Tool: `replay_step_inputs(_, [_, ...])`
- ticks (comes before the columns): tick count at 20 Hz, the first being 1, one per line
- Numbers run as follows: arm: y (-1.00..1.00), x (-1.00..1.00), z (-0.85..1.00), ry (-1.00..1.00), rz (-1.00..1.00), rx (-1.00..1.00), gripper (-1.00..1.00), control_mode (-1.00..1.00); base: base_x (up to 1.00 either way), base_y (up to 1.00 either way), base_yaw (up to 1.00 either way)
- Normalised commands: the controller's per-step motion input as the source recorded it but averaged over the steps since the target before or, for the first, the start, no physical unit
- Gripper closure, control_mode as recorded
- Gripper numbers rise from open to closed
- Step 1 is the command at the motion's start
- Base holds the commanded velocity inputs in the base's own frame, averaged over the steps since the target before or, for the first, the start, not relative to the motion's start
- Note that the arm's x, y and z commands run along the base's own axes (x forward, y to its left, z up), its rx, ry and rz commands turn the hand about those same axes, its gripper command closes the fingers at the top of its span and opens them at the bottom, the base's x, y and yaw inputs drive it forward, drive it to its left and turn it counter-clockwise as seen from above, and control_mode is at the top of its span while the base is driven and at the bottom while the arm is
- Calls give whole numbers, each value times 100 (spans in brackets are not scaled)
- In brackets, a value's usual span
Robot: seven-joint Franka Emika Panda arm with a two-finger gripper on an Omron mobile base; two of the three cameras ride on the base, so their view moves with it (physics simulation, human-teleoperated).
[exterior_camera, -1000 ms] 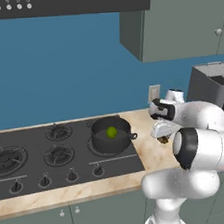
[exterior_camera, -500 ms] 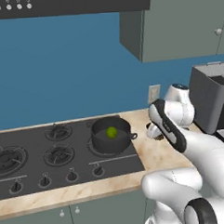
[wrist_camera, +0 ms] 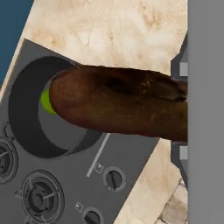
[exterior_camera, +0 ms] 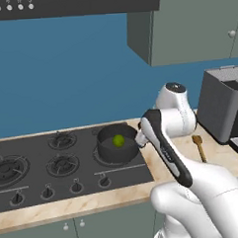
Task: Put the lime and sweet potato in the pot. Retrieve the spatula and lightly stir the vegetables in the pot.
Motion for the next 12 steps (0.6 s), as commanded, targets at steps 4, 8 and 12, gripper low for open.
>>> replay_step_inputs(4, [100,51,21,0,1,-6,100,-100,0,0,0])
replay_step_inputs(8, [56,83,3,8,-2,-11,100,-100,0,0,0])
replay_step_inputs(12, [1,74,-28,5,-8,0,100,-100,0,0,0])
